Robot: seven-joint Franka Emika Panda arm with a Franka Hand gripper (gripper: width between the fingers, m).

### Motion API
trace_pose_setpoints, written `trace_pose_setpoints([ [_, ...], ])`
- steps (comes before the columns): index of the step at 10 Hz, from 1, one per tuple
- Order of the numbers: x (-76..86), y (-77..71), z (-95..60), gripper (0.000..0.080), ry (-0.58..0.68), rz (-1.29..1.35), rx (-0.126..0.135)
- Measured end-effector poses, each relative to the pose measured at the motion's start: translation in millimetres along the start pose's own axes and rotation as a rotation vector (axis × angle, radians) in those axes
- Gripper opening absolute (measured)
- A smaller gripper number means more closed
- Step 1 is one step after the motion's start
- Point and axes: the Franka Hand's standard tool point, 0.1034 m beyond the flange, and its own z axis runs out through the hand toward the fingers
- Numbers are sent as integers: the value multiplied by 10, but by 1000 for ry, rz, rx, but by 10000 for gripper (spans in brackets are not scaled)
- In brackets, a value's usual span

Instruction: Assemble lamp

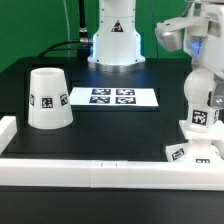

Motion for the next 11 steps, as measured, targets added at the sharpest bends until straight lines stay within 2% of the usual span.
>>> trace_pose_setpoints([
  [4, 1, -6, 5, 698, -35, -276, 0],
  [5, -4, -10, 10, 672, -36, -279, 3],
  [6, -12, -10, 11, 574, -36, -278, 3],
  [10, -19, -12, 12, 574, -36, -232, 3],
  [11, -36, -23, 13, 574, -33, -175, 10],
])
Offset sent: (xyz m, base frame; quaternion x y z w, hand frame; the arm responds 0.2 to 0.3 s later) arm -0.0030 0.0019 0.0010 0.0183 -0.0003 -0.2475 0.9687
